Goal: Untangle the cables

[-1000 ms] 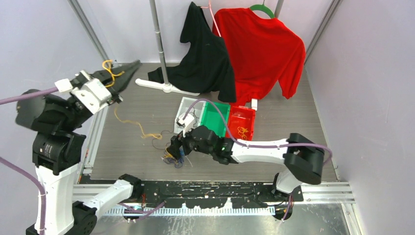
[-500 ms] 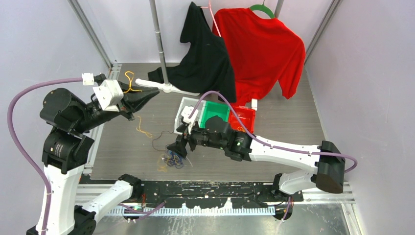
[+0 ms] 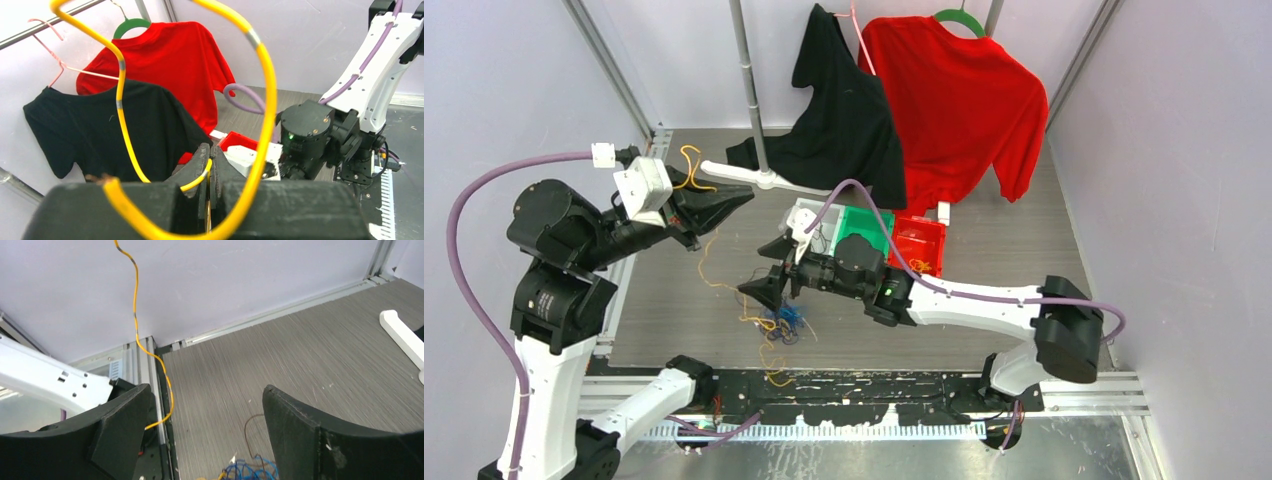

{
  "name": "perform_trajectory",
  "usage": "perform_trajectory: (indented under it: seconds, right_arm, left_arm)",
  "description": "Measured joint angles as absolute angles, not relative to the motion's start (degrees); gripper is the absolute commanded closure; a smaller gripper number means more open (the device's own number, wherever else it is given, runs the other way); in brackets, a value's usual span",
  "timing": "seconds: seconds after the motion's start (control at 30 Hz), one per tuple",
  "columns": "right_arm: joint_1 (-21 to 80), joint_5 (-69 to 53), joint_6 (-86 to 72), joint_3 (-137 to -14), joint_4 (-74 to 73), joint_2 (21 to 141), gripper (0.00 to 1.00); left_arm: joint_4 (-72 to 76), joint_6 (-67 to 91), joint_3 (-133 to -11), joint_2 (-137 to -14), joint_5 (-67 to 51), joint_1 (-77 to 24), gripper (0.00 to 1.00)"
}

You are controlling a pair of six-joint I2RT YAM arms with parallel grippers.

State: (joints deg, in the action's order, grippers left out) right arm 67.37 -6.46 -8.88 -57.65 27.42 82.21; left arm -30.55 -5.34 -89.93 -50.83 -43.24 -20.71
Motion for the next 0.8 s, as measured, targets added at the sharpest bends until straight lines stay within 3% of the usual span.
perform_trajectory:
  seconds: [0.6, 0.7, 0.8]
  right_arm:
    - [67.26, -8.75, -10.96, -70.91, 40.45, 98.19, 0.20]
    - [67.26, -7.77, -10.70, -71.75, 40.80, 99.46, 0.29]
    - [67.26, -7.22, -10.50, -71.75, 40.77, 99.92, 0.61]
  left_arm:
    - [-29.45, -0.99, -91.39, -52.14, -44.27, -20.71, 1.00]
    - [-29.19, -0.45, -92.03, -52.27, -44.38, -20.71, 1.00]
    - [-29.08, -0.38, -92.33, -52.25, -44.60, -20.71, 1.00]
